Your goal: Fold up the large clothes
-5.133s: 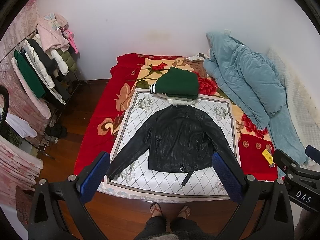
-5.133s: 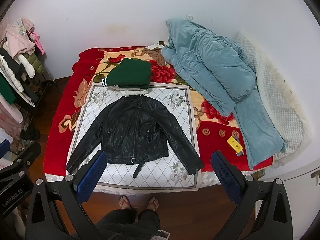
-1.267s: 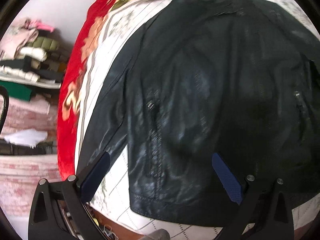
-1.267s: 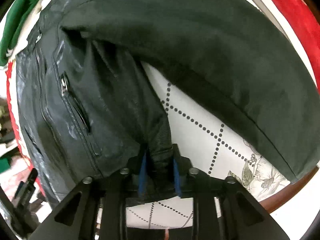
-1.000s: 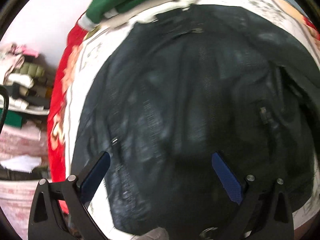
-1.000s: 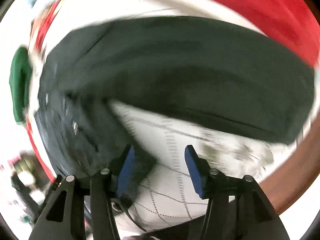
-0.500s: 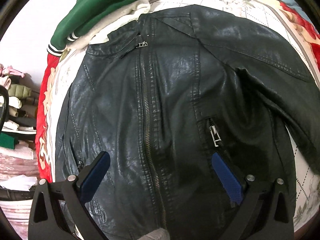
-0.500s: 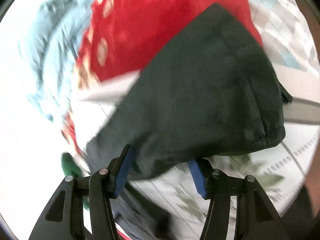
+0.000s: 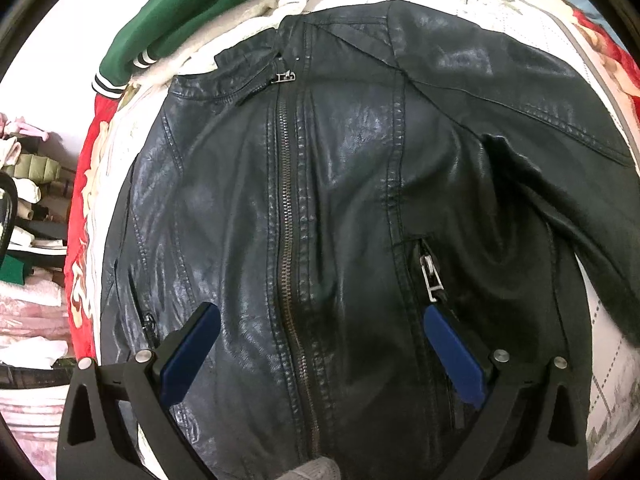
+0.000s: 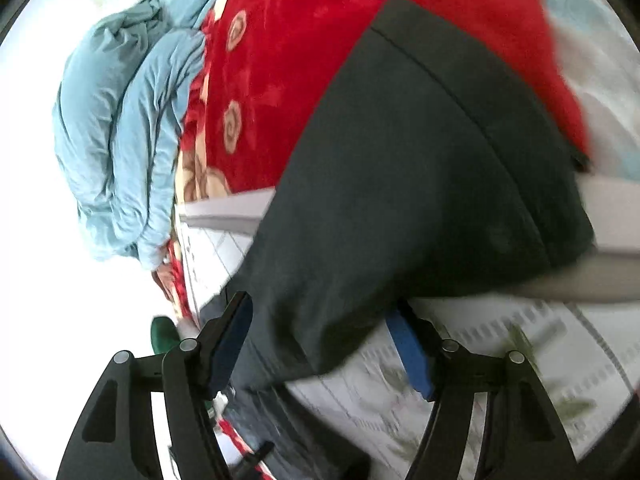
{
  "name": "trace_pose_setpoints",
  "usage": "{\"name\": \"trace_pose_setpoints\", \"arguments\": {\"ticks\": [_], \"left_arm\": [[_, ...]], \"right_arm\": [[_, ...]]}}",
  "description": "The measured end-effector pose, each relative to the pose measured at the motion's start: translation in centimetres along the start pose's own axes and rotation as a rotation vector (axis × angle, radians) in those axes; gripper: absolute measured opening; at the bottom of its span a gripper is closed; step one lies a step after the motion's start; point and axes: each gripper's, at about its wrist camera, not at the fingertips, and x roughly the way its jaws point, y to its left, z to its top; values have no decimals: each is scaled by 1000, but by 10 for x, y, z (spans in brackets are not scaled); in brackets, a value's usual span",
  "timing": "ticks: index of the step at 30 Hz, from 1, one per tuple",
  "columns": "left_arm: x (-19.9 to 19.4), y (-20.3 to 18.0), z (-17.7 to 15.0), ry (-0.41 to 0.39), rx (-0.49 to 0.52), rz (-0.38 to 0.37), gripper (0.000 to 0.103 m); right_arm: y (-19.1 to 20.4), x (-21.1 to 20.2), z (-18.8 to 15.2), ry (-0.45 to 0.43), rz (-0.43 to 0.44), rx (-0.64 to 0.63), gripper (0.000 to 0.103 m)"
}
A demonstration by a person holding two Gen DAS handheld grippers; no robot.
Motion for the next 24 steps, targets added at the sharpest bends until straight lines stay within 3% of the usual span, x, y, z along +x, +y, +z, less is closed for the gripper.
{"name": "trace_pose_setpoints", "arguments": {"ticks": [2,5,7,9,10,11,12,15,19,20,21,24], "left_arm": [[2,1,2,0,-11,4,103],[3,5,7,-5,-43,0,103],[3,6,12,-8,-58,-8,103],[2,5,16,-8,-66,-14,103],[1,4,17,-6,-70,-18,103],[0,3,19,-6,-75,-25,103],[-1,2,20,-8,-77,-30,103],[-2,-4,25,-17,-68,-39,103],[2,-9,30,-20,-70,-32,103],[5,-10,32,-17,-74,-25,103],[8,-9,34,-12,-78,-19,103],[14,-1,42,3,-108,3,103]], "right_arm": [[13,12,9,-25,-22,-15,12],[49,0,21,-153,0,-72,10],[65,-4,22,-186,-8,-126,10],[70,8,21,-135,-55,-169,20],[65,21,20,-65,-86,-163,28],[57,29,19,-15,-100,-145,46],[51,34,18,12,-110,-126,56],[31,46,18,40,-28,-52,56],[33,62,27,-8,84,0,56],[41,69,29,-24,95,-6,45],[49,74,29,-28,85,-26,9],[89,79,27,-42,38,-125,5]]}}
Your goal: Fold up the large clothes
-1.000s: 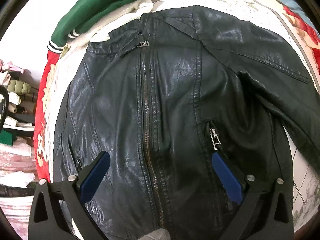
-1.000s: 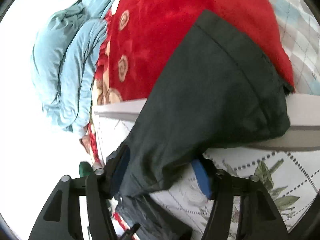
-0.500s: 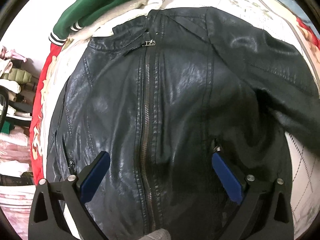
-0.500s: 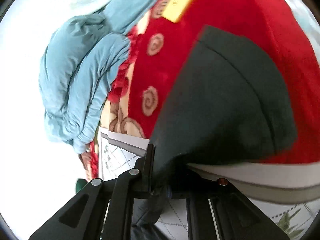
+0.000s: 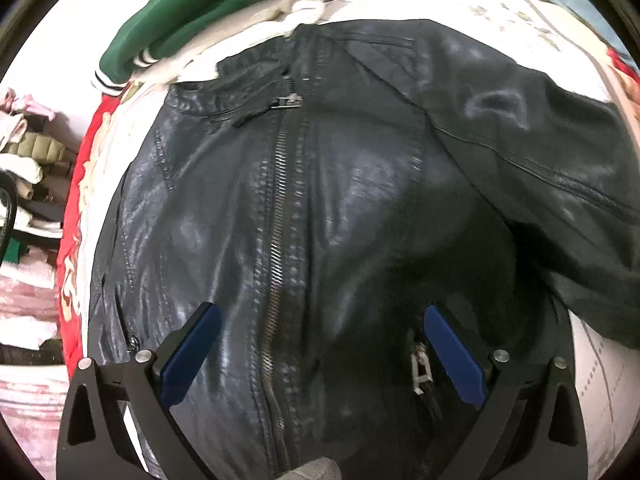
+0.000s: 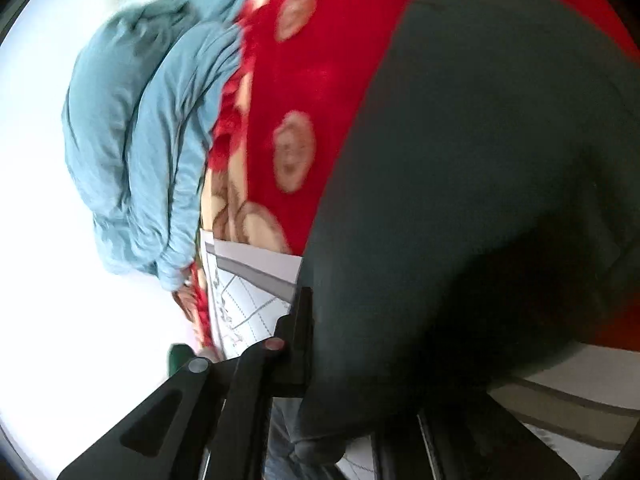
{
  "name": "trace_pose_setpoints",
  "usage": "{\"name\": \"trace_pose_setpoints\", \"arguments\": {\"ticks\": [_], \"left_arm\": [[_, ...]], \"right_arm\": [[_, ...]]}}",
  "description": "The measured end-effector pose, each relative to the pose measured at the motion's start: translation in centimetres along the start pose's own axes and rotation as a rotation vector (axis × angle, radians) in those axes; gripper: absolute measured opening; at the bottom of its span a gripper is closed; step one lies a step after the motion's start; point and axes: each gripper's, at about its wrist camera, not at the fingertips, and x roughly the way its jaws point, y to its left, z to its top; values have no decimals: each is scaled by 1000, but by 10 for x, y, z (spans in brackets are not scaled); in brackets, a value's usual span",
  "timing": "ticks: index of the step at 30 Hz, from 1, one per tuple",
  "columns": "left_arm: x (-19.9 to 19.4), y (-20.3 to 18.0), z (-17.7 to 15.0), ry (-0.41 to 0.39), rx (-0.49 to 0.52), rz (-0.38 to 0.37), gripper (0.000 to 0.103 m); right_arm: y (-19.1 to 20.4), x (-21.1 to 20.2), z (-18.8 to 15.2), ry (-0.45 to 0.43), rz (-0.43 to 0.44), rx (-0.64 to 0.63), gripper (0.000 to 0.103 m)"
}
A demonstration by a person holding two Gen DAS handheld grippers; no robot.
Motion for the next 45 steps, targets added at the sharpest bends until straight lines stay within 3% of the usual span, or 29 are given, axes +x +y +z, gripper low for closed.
{"name": "trace_pose_setpoints", "arguments": {"ticks": [4,9,12,16,21,23,25,28,30,32,35,38,43,45], "left_arm": [[-2,26,8,22,-83,-6,103],[-14,78,5,34,-200,-11,103],[-10,115,-5,53,-268,2,103],[7,170,-26,85,-362,50,103],[38,239,-59,130,-478,127,103],[50,260,-74,154,-506,152,103],[60,281,-91,178,-527,171,103],[65,299,-108,208,-535,174,103],[59,306,-116,211,-540,162,103],[48,306,-116,205,-540,138,103],[28,305,-105,173,-541,87,103],[9,300,-87,104,-541,41,103],[24,277,-55,62,-471,48,103],[37,271,-44,66,-459,75,103]], "right_arm": [[78,-19,-11,-12,-23,-210,5],[178,-37,-62,-9,-47,-463,5],[235,-28,-114,10,-78,-661,5],[289,13,-213,99,-101,-952,5],[293,93,-379,289,-163,-1414,5],[268,121,-452,384,-189,-1601,5],[227,148,-522,528,-274,-1823,5],[172,165,-565,718,-382,-1907,27],[171,157,-560,780,-354,-1833,61],[179,141,-538,835,-327,-1700,83],[199,100,-476,869,-243,-1467,85],[209,77,-401,794,-255,-1278,85],[207,99,-298,650,-348,-1072,85],[199,122,-278,668,-365,-982,81]]}}
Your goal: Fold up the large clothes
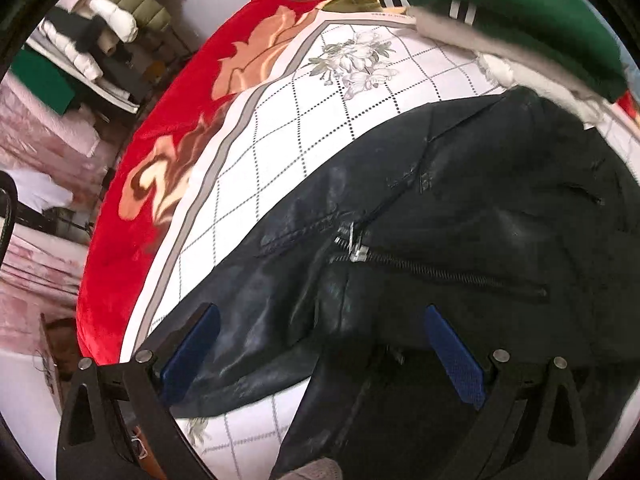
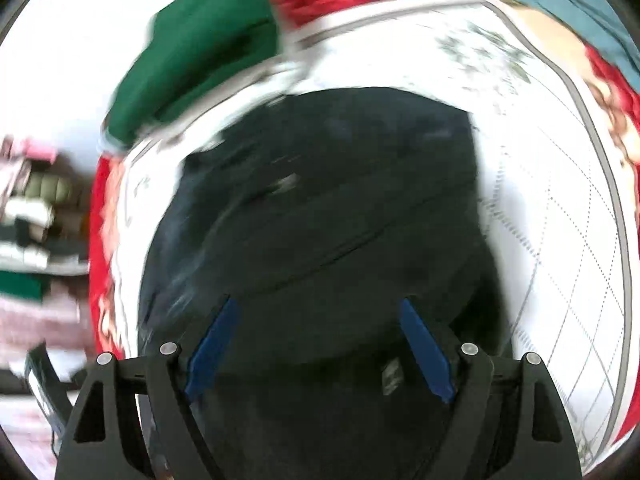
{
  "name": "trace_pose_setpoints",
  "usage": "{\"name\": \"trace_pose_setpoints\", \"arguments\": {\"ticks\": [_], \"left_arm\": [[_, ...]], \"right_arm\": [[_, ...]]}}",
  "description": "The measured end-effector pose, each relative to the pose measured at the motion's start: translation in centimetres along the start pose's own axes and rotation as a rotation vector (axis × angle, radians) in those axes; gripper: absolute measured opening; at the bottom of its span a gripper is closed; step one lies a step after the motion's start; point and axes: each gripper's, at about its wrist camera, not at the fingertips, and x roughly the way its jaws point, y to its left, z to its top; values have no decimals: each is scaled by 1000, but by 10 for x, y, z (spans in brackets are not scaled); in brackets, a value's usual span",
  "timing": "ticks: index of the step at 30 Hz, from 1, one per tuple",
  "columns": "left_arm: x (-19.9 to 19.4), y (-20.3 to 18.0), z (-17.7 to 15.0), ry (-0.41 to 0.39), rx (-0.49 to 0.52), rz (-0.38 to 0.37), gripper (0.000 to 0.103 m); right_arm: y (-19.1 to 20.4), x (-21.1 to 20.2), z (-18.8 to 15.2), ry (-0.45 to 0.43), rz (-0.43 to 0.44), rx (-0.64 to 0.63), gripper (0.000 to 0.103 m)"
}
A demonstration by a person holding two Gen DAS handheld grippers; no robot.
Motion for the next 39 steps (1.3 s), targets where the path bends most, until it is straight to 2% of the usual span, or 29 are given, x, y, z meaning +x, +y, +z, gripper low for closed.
{"name": "trace_pose_setpoints", "arguments": {"ticks": [2,4,8,12,13,14,15,17,19,20,22,24,25,29,32,34,37,38,39], "left_arm": [[6,2,6,2,-4,13,103],[8,6,10,-3,-18,30,103],[8,8,9,18,-32,61,103],[8,8,6,13,-23,94,103],[9,6,6,17,-17,99,103],[11,6,6,21,-16,98,103],[12,5,6,23,-13,98,103],[16,1,8,18,0,103,103],[26,-5,9,18,14,116,103],[33,-8,11,26,16,116,103],[47,-14,14,38,22,130,103],[61,-17,19,46,25,134,103],[64,-18,20,49,27,135,103],[63,-18,26,35,26,123,103],[60,-13,25,41,5,103,103],[57,-11,25,38,-14,96,103],[53,-10,22,25,-48,93,103],[51,-9,20,23,-61,90,103],[49,-8,18,24,-77,84,103]], "right_arm": [[-30,16,9,79,30,173,69],[-48,17,7,89,100,277,69],[-71,19,-18,148,98,399,69],[-83,38,-22,129,211,537,69],[-85,45,-18,121,231,565,62],[-88,52,-19,82,254,591,30],[-84,53,-16,54,250,586,10],[-83,38,-19,-71,221,584,8],[-83,27,-25,-139,189,593,8],[-83,25,-31,-138,158,587,8],[-81,32,-32,-53,106,532,15],[-78,29,-34,3,62,468,40],[-74,24,-33,14,37,431,43],[-56,-17,-29,12,-58,263,43],[-39,-42,-19,-69,-86,137,43],[-33,-33,-6,-87,-117,85,43],[-37,12,14,-31,-200,49,40],[-41,36,19,25,-241,44,27],[-46,48,22,56,-264,42,22]]}}
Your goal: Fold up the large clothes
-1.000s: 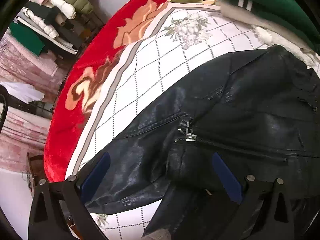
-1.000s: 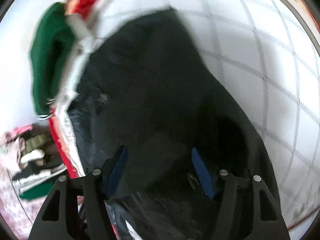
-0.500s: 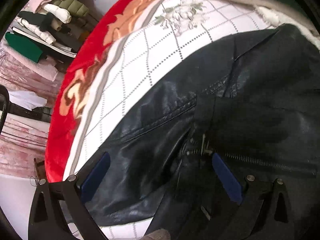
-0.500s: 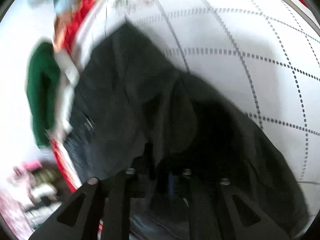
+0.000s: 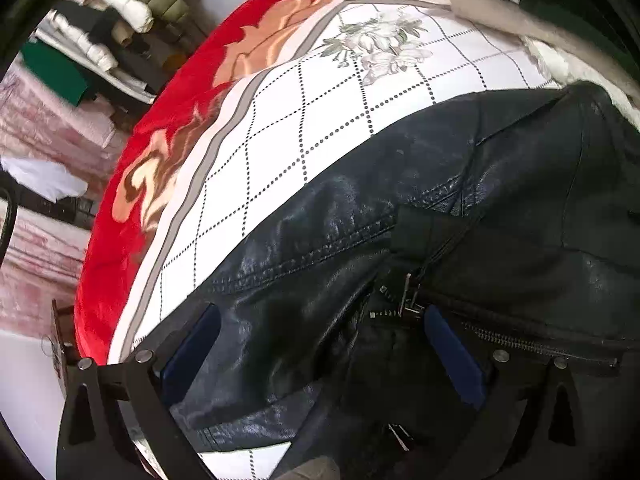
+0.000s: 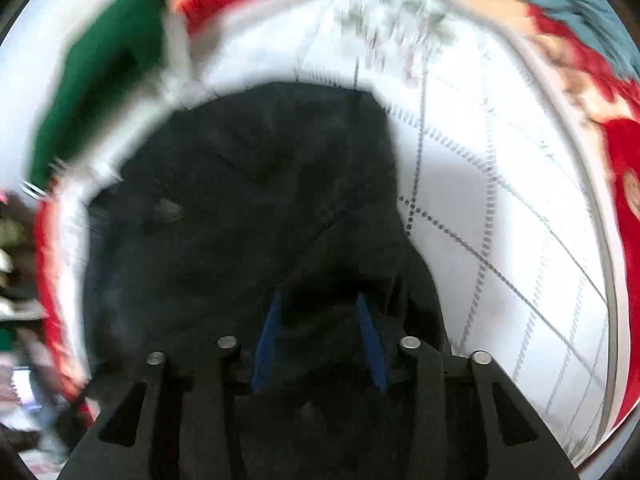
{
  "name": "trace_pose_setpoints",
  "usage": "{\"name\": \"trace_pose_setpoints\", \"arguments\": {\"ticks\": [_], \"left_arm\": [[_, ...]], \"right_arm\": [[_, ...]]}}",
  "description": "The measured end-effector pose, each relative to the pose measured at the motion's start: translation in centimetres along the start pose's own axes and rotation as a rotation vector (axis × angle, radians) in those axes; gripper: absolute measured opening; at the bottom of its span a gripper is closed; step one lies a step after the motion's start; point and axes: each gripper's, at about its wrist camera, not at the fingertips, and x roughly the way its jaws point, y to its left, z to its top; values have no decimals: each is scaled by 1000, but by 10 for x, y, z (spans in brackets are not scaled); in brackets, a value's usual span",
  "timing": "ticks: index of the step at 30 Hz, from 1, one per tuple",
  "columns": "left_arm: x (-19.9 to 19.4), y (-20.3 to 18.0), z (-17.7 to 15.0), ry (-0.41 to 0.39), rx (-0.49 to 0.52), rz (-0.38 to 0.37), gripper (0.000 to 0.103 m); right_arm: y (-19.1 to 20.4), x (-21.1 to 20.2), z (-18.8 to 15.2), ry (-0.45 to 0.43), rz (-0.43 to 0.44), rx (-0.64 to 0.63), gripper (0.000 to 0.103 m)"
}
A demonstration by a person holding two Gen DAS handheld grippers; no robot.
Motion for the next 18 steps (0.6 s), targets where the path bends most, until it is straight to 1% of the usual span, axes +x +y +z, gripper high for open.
{"name": "trace_pose_setpoints", "arguments": {"ticks": [2,4,7,8,9,10,11,12,13,15,16,17,18], "left_arm": [[-8,6,-6,3,-37,-15,103],[-20,19,-15,6,-86,-27,103],[-41,57,-48,43,-202,-23,103],[-47,75,-64,71,-258,-18,103],[-50,89,-78,94,-305,-18,103],[-52,105,-95,123,-360,-15,103],[-53,123,-114,157,-421,-11,103],[-51,136,-127,181,-470,-11,103],[-49,152,-143,203,-530,-18,103],[-36,179,-168,253,-634,-35,103],[-27,192,-179,279,-685,-54,103],[-18,204,-187,295,-730,-72,103],[-11,214,-193,306,-768,-87,103]], "right_arm": [[8,3,6,7,-29,-42,22],[20,-8,6,10,-41,-120,28],[37,-40,-10,-39,6,-241,43],[44,-52,-20,-50,33,-289,53],[49,-58,-27,-51,61,-317,60],[55,-64,-36,-53,88,-347,62],[62,-67,-45,-45,116,-378,67],[69,-67,-51,-30,133,-403,69],[77,-66,-60,-10,131,-432,69],[84,-62,-76,9,167,-462,71],[87,-59,-82,10,175,-467,76],[89,-56,-88,9,181,-468,87],[91,-51,-94,18,206,-464,93]]}}
